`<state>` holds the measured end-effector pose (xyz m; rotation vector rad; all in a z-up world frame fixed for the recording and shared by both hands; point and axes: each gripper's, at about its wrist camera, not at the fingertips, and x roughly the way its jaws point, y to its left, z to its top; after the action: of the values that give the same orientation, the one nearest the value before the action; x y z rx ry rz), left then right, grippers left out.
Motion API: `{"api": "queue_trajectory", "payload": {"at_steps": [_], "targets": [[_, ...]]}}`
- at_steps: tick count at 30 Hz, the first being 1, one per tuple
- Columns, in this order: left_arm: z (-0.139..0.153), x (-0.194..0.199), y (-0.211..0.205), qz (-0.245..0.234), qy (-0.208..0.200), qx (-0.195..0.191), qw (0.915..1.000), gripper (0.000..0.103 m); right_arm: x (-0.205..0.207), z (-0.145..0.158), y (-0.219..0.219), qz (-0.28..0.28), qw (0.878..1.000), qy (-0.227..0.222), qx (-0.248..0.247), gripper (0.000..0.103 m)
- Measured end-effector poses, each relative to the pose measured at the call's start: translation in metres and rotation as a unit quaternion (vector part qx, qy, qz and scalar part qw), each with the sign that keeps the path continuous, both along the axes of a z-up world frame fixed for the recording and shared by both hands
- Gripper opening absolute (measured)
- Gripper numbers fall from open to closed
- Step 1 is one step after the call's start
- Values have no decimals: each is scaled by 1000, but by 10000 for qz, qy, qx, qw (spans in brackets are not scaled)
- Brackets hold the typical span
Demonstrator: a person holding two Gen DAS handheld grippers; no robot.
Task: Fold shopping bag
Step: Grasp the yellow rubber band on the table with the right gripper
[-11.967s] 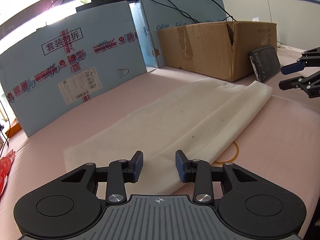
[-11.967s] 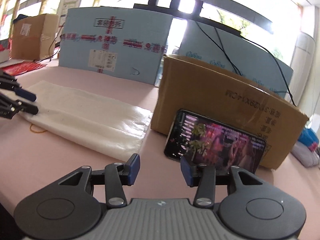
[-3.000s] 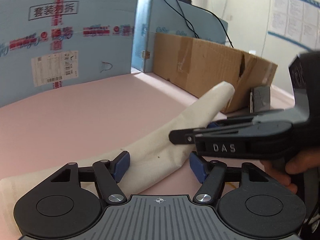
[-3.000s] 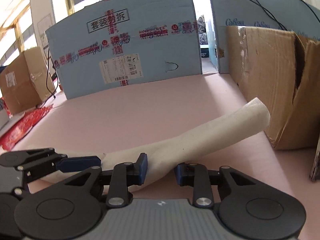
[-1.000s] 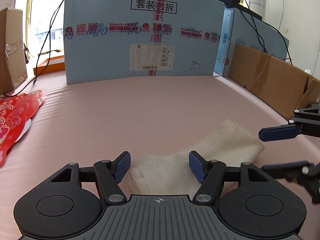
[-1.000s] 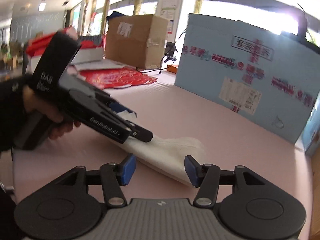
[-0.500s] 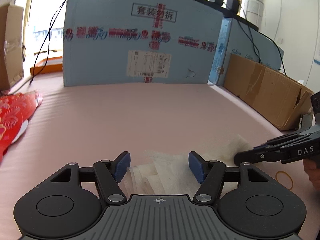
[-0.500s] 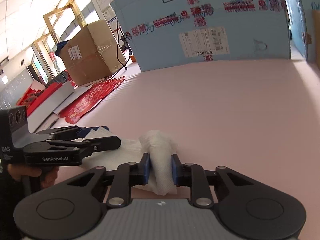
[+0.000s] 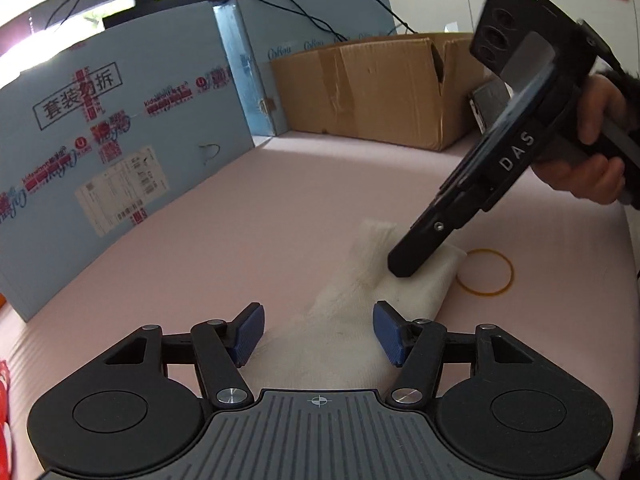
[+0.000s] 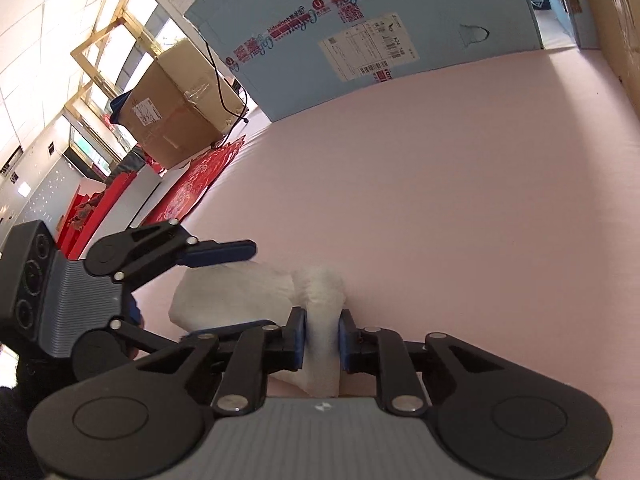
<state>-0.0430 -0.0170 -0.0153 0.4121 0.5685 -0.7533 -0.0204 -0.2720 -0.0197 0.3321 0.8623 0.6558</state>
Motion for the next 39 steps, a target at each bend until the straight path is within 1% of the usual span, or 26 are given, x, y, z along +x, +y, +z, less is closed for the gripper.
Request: {"api": "queue_trajectory", "payload": {"at_steps": [1, 3, 5, 8, 11, 15, 16, 17, 18, 19, 21, 22, 25, 26, 27, 29, 31, 33, 34, 37, 39], "targets": [[-2, 2, 5, 102, 62, -122, 9999, 62, -8, 5, -5, -96, 9997, -147, -167, 37], [-8, 6, 17, 261, 241, -457, 9983, 62, -19, 12, -11, -183, 9983, -284, -476, 39], [-10, 8, 24, 362, 357, -659, 9965, 64, -30, 18, -17, -251, 9959, -395, -775, 39], [-10, 9, 25, 385, 332, -686, 9963, 64, -41, 18, -13, -135, 9905, -370, -1314, 37], [-10, 8, 25, 388, 287, -698, 9964, 64, -48, 12, 0, 11, 9847, -365, -1705, 36], [-10, 6, 24, 383, 210, -679, 9967, 64, -61, 9, 17, 135, 9704, -741, -2293, 28], [-10, 6, 25, 384, 227, -697, 9966, 64, -64, 9, 21, 159, 9669, -825, -2411, 22], [-10, 7, 25, 384, 244, -715, 9964, 64, -67, 8, 24, 195, 9647, -879, -2474, 18], [-10, 7, 25, 383, 246, -717, 9964, 64, -70, 8, 25, 226, 9638, -911, -2496, 10], [-10, 7, 25, 381, 245, -719, 9964, 64, -72, 8, 27, 253, 9633, -940, -2503, 6], [-10, 7, 26, 381, 247, -728, 9963, 64, -72, 10, 25, 166, 9680, -860, -2352, 3], [-10, 8, 26, 383, 265, -744, 9961, 64, -70, 10, 21, 61, 9728, -762, -2188, 1], [-10, 9, 29, 405, 336, -822, 9952, 64, -61, 10, 7, -317, 9855, -446, -1608, 1], [-9, 9, 30, 419, 325, -850, 9950, 64, -57, 9, 0, -516, 9893, -303, -1331, 1], [-8, 9, 30, 434, 314, -878, 9947, 64, -55, 8, -4, -629, 9908, -230, -1178, 1], [-6, 8, 31, 424, 265, -963, 9941, 64, -47, 2, -13, -948, 9932, 17, -677, 1], [-4, 7, 31, 374, 222, -1081, 9932, 64, -40, -5, -23, -1247, 9917, 286, -158, 1], [-1, 6, 29, 336, 158, -1171, 9924, 64, -36, -13, -31, -1429, 9876, 563, 334, 1], [1, 6, 27, 307, 111, -1188, 9924, 64, -35, -17, -34, -1481, 9853, 690, 501, 1], [3, 4, 17, 100, 40, -1130, 9935, 64, -36, -24, -44, -1683, 9777, 925, 848, 1], [2, 3, 8, -74, 51, -986, 9951, 64, -39, -30, -53, -1775, 9698, 1127, 1236, 1]]}}
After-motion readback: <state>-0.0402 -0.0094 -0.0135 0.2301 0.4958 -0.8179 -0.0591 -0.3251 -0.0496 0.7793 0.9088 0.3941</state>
